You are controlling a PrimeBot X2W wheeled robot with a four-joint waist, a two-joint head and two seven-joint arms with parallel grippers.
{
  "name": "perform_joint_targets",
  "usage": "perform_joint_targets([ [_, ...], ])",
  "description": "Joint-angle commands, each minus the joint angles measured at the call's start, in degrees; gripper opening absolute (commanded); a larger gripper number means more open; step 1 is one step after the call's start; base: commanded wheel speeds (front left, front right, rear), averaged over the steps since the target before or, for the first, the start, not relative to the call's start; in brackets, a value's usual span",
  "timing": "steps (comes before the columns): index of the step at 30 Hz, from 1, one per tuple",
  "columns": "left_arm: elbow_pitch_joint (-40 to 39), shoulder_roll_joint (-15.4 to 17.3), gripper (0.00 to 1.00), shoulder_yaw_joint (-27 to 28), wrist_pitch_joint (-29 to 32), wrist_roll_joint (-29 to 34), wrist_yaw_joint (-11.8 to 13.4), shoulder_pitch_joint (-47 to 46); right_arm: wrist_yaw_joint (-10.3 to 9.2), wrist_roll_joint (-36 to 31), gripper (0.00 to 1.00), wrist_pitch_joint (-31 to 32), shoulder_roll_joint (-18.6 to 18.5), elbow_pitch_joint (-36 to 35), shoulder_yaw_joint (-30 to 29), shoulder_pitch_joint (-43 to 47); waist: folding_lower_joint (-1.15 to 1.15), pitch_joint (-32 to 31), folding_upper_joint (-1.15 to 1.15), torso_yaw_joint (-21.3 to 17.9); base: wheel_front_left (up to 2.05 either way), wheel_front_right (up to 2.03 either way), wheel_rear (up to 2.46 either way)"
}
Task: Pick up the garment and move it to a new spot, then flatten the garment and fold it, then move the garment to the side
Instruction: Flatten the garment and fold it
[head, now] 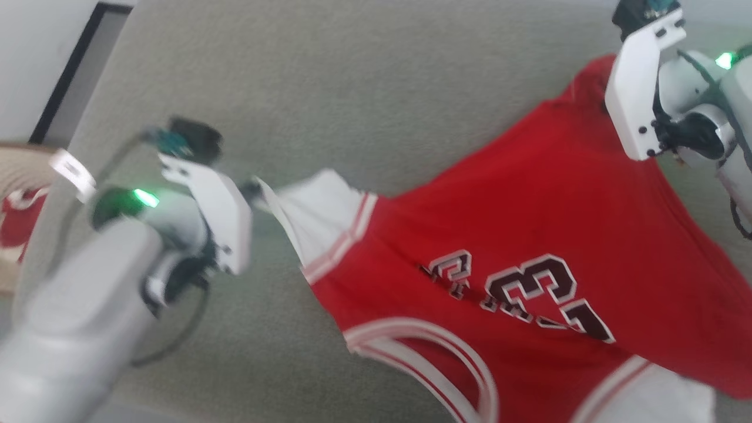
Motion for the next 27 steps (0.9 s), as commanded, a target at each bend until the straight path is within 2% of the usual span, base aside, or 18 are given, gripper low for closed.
perform_joint_targets([
  [1, -0.44, 1.48, 0.0, 0.59, 1.19, 1.31, 0.46, -2.54, -0.02, 0.68, 0.0, -1.07, -0.78, -1.0, 0.45, -0.96, 0.0, -2.48, -0.01, -2.67, 0.0, 0.0, 0.0],
  [6, -1.05, 4.47, 0.0, 1.54, 4.76, 2.42, 0.85, -8.61, -0.02, 1.8, 0.0, -2.93, -2.02, -3.92, 2.27, -2.29, 0.0, -5.47, -0.01, -5.63, 0.0, 0.0, 0.0],
  [14, 2.73, 7.73, 0.0, 2.68, 9.66, 4.8, -0.99, -20.69, -0.02, 3.42, 0.0, -6.88, -2.37, -5.67, 2.33, -4.75, 0.0, -10.38, -0.01, -11.71, 0.0, 0.0, 0.0],
  [20, 8.26, 7.0, 0.0, 2.74, 10.36, 5.66, -3.13, -27.67, -0.02, 3.75, 0.0, -9.36, -0.93, -4.19, 0.26, -6.43, 0.0, -12.44, -0.01, -15.14, 0.0, 0.0, 0.0],
  [27, 15.25, 4.42, 0.0, 2.41, 6.97, 7.68, -5.38, -34.58, -0.02, 1.83, 0.0, -13.55, 1.38, -0.21, -2.32, -8.9, 0.0, -12.4, -0.01, -18.07, 0.0, 0.0, 0.0],
])
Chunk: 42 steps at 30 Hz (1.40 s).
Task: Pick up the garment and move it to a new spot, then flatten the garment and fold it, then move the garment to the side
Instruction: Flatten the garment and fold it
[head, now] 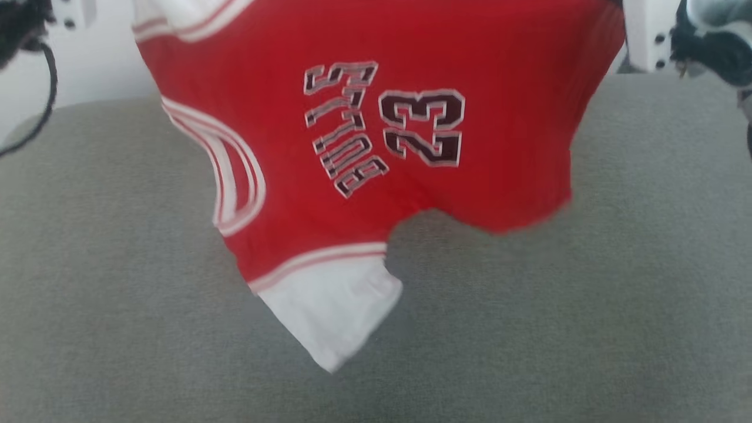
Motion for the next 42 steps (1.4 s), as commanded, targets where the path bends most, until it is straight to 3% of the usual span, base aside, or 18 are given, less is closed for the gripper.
perform_joint_targets([
  [1, 1.96, -0.64, 0.0, 0.2, -1.75, 1.29, -0.35, -2.35, -0.02, -1.19, 0.0, -2.0, 0.89, 1.6, -0.86, -1.49, 0.0, 0.75, -0.01, -1.14, 0.0, 0.0, 0.0],
  [8, 9.75, -4.24, 0.0, -0.08, -13.52, 6.13, -0.25, -12.0, -0.02, -7.43, 0.0, -13.15, 4.8, 11.2, -3.67, -7.7, 0.0, 5.37, -0.01, -2.83, 0.0, 0.0, 0.0],
  [19, 20.43, -9.53, 0.0, -0.3, -41.01, 14.93, 2.72, -29.69, -0.03, -22.28, 0.0, -40.46, 9.57, 30.47, -10.46, -22.18, 0.0, 13.28, -0.01, -2.69, 0.0, 0.0, 0.0],
  [24, 23.46, -11.86, 0.0, -1.33, -44.68, 15.74, -0.29, -30.15, -0.02, -26.24, 0.0, -43.55, 11.21, 33.71, -11.68, -22.12, 0.0, 14.63, -0.01, -1.48, 0.0, 0.0, 0.0],
  [27, 26.7, -12.94, 0.0, -2.04, -45.02, 14.56, -3.43, -27.46, -0.02, -27.55, 0.0, -41.0, 12.42, 34.48, -10.63, -18.41, 0.0, 14.74, -0.01, -0.44, 0.0, 0.0, 0.0],
  [30, 30.95, -14.24, 0.0, -3.34, -40.99, 12.45, -6.37, -23.1, -0.02, -26.15, 0.0, -37.9, 13.32, 34.46, -9.52, -12.94, 0.0, 14.09, -0.01, 0.79, 0.0, 0.0, 0.0],
  [35, 29.23, -15.19, 0.0, -6.56, -32.28, 6.24, -7.0, -12.88, -0.02, -21.86, 0.0, -33.45, 13.18, 31.52, -6.96, -5.19, 0.0, 12.5, -0.01, 2.2, 0.0, 0.0, 0.0],
  [42, 18.37, -9.11, 0.0, -13.15, -16.37, -4.66, -7.04, 1.51, -0.02, -14.09, 0.0, -26.9, 9.12, 22.76, -1.67, 4.76, 0.0, 9.94, -0.01, 3.45, 0.0, 0.0, 0.0],
])
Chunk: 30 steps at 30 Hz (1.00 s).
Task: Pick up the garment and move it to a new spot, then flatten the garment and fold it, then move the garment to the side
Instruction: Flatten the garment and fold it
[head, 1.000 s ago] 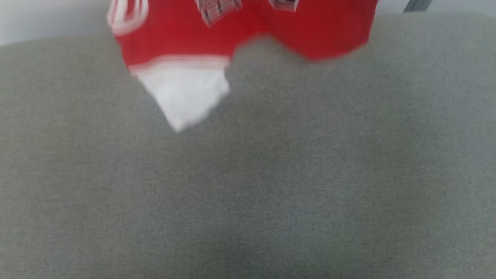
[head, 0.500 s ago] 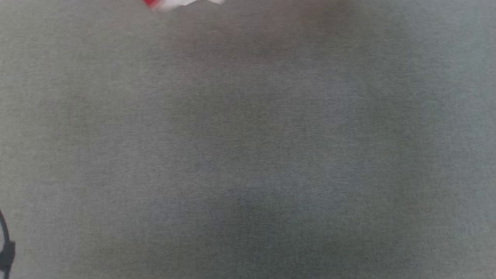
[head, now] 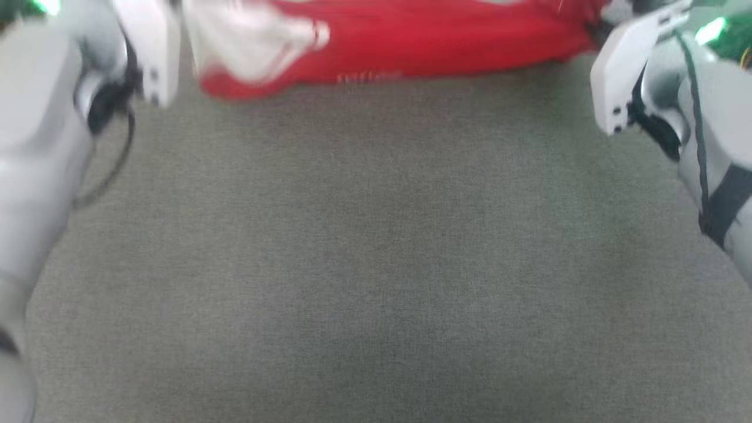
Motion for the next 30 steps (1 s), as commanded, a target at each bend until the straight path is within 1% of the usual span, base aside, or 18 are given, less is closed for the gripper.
perform_joint_targets([
  [1, -1.55, 0.9, 0.0, -0.85, 1.46, -1.21, -0.05, 2.97, -0.02, 1.73, 0.0, 1.21, -1.23, -1.44, 0.43, 1.82, 0.0, -0.84, 0.0, 0.38, 0.0, 0.0, 0.0],
  [4, -5.7, 4.19, 0.0, -2.37, 5.04, -3.85, -0.05, 8.54, -0.02, 5.49, 0.0, 4.46, -3.94, -6.55, 2.78, 6.22, 0.0, -1.98, 0.0, 0.7, 0.0, 0.0, 0.0],
  [7, -9.65, 6.39, 0.0, -3.36, 7.35, -5.47, 0.46, 14.61, -0.02, 8.88, 0.0, 6.98, -7.44, -12.12, 4.54, 10.52, 0.0, -2.94, 0.0, 1.11, 0.0, 0.0, 0.0],
  [11, -17.34, 9.19, 0.0, -3.95, 9.5, -7.48, 3.89, 22.47, -0.03, 12.65, 0.0, 8.93, -12.23, -18.61, 5.24, 16.67, 0.0, -3.61, 0.0, 1.63, 0.0, 0.0, 0.0],
  [15, -26.74, 13.62, 0.0, -4.38, 11.76, -9.18, 9.48, 29.9, -0.05, 14.65, 0.0, 10.26, -16.48, -24.72, 5.76, 22.79, 0.0, -4.12, 0.0, 1.87, 0.0, 0.0, 0.0],
  [21, -42.76, 21.23, 0.0, -4.14, 13.56, -12.26, 19.33, 41.15, -0.06, 16.25, 0.0, 13.57, -22.04, -33.39, 4.81, 31.66, 0.0, -4.39, 0.0, 1.73, 0.0, 0.0, 0.0],
  [22, -42.76, 21.23, 0.0, -4.14, 13.56, -12.26, 19.33, 41.15, -0.06, 16.25, 0.0, 13.57, -22.04, -33.39, 4.81, 31.66, 0.0, -4.39, 0.0, 1.73, 0.0, 0.0, 0.0],
  [26, -52.31, 25.16, 0.0, -4.49, 13.95, -13.89, 24.75, 47.49, -0.05, 17.62, 0.0, 16.37, -24.65, -39.55, 3.07, 38.32, 0.0, -4.21, 0.0, 1.67, 0.0, 0.0, 0.0],
  [30, -58.58, 27.98, 0.0, -4.56, 13.62, -15.41, 28.66, 52.0, -0.04, 18.89, 0.0, 18.87, -26.67, -45.0, 0.48, 44.89, 0.0, -3.91, 0.0, 1.59, 0.0, 0.0, 0.0],
])
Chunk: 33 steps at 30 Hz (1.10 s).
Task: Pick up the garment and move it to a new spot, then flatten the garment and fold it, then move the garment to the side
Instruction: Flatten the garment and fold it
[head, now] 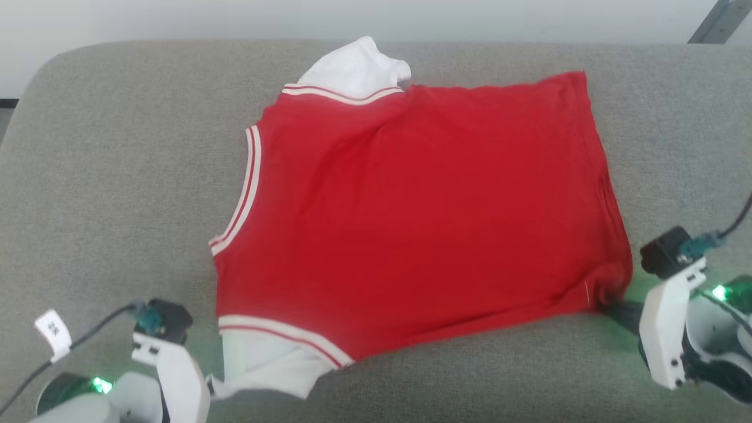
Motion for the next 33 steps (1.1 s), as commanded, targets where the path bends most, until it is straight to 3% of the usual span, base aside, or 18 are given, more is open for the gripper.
perform_joint_targets([
  [1, -1.1, 1.14, 0.0, -0.27, 0.15, -0.62, 1.09, 1.82, -0.08, 0.32, 0.0, 1.67, -0.84, -0.77, -0.4, 3.6, 0.0, 0.12, -0.01, -0.03, 0.0, 0.0, 0.0],
  [10, -5.5, 4.08, 0.0, 0.2, -0.71, -1.37, 4.1, 5.14, -0.08, -0.29, 0.0, 7.43, -1.33, -9.89, -9.11, 16.83, 0.0, 0.44, -0.01, -0.64, 0.0, 0.0, 0.0],
  [20, -8.94, 6.49, 0.0, 3.03, -1.06, 1.09, 4.52, -0.36, -0.07, -6.88, 0.0, 11.49, 3.59, -18.26, -22.02, 20.23, 0.0, -0.04, -0.01, -1.95, 0.0, 0.0, 0.0],
  [26, -7.46, 6.49, 0.0, 5.0, -0.26, 6.35, 0.85, -9.3, -0.07, -12.12, 0.0, 14.43, 6.8, -20.41, -26.94, 15.63, 0.0, 0.21, -0.01, -2.52, 0.0, 0.0, 0.0],
  [29, -3.82, 4.03, 0.0, 5.34, 0.5, 8.33, -2.2, -14.65, -0.06, -14.03, 0.0, 15.11, 8.59, -19.52, -27.3, 11.69, 0.0, 0.92, -0.01, -2.81, 0.0, 0.0, 0.0],
  [33, 4.29, -1.59, 0.0, 4.25, 1.14, 10.76, -7.22, -21.33, -0.05, -15.96, 0.0, 15.79, 10.25, -16.32, -25.62, 5.77, 0.0, 2.31, -0.01, -3.06, 0.0, 0.0, 0.0],
])
